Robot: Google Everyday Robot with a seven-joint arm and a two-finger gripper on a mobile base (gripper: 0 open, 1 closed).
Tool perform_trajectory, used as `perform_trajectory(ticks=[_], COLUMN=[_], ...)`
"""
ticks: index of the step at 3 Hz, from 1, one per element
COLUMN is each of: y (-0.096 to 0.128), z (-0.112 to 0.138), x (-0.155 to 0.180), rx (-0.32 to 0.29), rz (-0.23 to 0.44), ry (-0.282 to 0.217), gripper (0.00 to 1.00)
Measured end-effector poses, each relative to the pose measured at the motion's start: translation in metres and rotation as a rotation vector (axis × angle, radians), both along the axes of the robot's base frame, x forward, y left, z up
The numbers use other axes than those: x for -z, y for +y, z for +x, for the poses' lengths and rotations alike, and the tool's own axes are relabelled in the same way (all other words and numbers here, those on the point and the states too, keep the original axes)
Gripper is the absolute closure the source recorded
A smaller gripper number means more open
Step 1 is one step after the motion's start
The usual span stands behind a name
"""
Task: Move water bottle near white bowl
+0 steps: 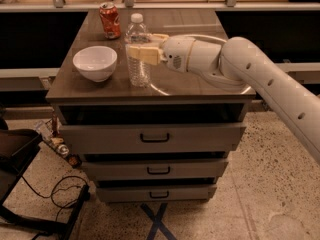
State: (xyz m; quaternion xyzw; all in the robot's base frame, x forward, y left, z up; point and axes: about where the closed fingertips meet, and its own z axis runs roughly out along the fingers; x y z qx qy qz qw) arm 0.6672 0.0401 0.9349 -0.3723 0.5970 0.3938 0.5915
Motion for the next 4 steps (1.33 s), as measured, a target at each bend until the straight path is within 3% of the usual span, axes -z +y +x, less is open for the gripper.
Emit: perform_trajectory(ticks=[1, 2, 3, 4], y=[0.0057, 0.0058, 0.0059, 0.0071], z=[-0.0012, -0.0013, -0.0013, -0.0016], x=[0.0059, 0.0048, 0.0043, 0.004], rx=[-0.023, -0.024, -0.024, -0.026], rz=[-0.02, -0.02, -0.02, -0.019], ry=[0.011, 0.011, 0.011, 0.011], gripper=[1.0, 0.82, 0.59, 0.27])
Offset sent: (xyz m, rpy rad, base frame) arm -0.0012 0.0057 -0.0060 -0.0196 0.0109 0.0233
